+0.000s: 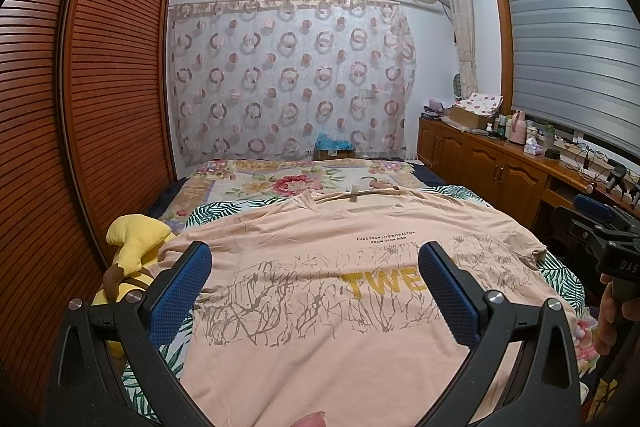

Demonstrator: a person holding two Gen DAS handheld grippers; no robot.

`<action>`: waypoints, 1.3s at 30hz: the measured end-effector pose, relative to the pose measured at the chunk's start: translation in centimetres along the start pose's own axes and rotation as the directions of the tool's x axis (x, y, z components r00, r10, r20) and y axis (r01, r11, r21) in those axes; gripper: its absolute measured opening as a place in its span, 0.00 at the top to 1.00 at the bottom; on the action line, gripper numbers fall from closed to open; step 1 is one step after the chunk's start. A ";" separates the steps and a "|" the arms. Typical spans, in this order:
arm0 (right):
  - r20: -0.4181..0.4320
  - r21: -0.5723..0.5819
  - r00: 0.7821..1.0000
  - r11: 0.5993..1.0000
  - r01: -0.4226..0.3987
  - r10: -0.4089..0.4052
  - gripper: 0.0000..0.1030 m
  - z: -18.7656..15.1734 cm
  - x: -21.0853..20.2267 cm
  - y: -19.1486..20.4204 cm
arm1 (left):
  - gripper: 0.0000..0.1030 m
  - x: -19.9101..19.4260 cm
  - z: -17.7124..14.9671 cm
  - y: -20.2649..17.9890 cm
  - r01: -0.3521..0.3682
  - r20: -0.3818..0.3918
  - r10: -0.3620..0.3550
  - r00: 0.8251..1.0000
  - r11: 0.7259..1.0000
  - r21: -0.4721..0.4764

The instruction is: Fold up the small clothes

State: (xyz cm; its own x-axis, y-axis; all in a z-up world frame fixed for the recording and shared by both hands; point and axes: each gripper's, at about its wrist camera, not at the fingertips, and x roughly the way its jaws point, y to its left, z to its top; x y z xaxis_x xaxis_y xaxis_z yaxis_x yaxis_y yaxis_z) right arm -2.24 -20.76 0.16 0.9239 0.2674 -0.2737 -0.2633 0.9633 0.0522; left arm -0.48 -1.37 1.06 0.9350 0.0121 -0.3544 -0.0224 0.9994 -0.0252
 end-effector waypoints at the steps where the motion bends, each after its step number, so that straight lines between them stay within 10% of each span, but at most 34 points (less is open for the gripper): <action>1: 0.001 0.000 1.000 1.000 0.000 0.000 0.01 0.0 0.0 0.0 | 0.00 0.0 0.1 -0.1 0.000 -0.001 0.000 1.000 1.000 0.000; 39: -0.032 -0.028 0.997 0.997 -0.074 0.073 0.01 0.1 1.7 0.3 | 0.00 0.1 0.8 0.4 0.002 -0.035 -0.002 0.999 1.000 -0.006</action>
State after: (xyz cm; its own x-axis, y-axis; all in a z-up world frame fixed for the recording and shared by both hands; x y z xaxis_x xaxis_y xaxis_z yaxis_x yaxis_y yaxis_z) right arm -0.74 -19.97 -0.24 0.8929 0.3364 -0.2993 -0.3388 0.9398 0.0455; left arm -0.11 -0.97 1.78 0.9223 0.0088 -0.3864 -0.0226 0.9993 -0.0312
